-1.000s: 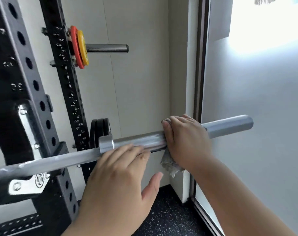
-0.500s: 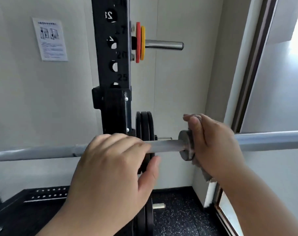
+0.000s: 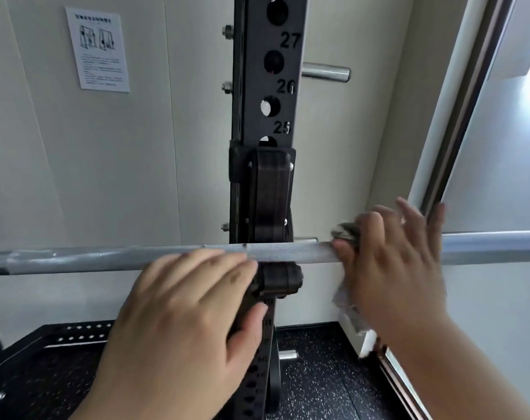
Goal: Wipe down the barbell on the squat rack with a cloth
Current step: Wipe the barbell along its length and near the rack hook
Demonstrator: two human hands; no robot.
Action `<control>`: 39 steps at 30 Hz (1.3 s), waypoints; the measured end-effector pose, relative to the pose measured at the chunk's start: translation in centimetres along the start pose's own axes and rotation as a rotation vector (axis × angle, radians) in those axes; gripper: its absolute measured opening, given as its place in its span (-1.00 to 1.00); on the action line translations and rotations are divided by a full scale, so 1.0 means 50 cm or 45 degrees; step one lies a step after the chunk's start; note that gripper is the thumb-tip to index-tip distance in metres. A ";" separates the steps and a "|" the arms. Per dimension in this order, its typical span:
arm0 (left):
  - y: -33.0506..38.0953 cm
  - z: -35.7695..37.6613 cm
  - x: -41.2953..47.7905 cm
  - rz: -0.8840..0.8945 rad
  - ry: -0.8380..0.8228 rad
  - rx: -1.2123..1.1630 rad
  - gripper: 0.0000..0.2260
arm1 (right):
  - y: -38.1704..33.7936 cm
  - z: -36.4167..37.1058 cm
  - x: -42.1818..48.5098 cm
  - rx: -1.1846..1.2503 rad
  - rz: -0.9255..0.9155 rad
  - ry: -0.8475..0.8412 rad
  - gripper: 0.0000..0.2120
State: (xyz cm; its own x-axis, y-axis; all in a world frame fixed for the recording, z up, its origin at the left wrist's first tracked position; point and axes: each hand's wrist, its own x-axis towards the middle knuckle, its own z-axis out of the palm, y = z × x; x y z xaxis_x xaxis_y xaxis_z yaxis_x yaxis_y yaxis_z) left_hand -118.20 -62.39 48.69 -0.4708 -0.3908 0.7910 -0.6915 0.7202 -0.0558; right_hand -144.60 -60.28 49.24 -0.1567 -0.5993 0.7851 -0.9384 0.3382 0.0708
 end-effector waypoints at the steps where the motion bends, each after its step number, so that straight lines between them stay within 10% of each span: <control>1: -0.013 -0.004 -0.003 -0.043 0.021 0.014 -0.63 | 0.006 -0.004 -0.003 -0.033 0.038 -0.013 -0.60; 6: -0.044 -0.007 -0.021 -0.163 0.092 0.033 -0.65 | -0.036 -0.002 -0.002 0.422 -0.040 0.133 -0.72; 14: -0.076 -0.002 -0.044 -0.110 0.070 -0.024 -0.61 | -0.099 -0.068 0.000 1.288 0.038 -0.478 -0.52; 21: -0.117 -0.023 -0.055 -0.155 -0.027 0.029 -0.46 | -0.025 -0.046 -0.030 0.410 -0.229 -0.242 -0.52; 26: -0.142 -0.030 -0.066 -0.179 -0.101 0.052 -0.43 | -0.069 -0.047 0.004 0.329 -0.120 -0.047 -0.78; 39: -0.166 -0.013 -0.065 -0.135 -0.072 -0.010 -0.43 | -0.174 -0.150 0.083 0.556 -0.109 -0.819 -0.64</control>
State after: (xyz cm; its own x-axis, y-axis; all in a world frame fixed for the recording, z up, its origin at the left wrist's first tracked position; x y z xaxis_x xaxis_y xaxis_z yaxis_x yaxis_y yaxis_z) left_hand -110.57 -66.72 46.99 -0.4255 -0.4968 0.7564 -0.7350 0.6774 0.0314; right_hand -134.77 -60.29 56.48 -0.1004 -0.9583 0.2676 -0.9706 0.0351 -0.2383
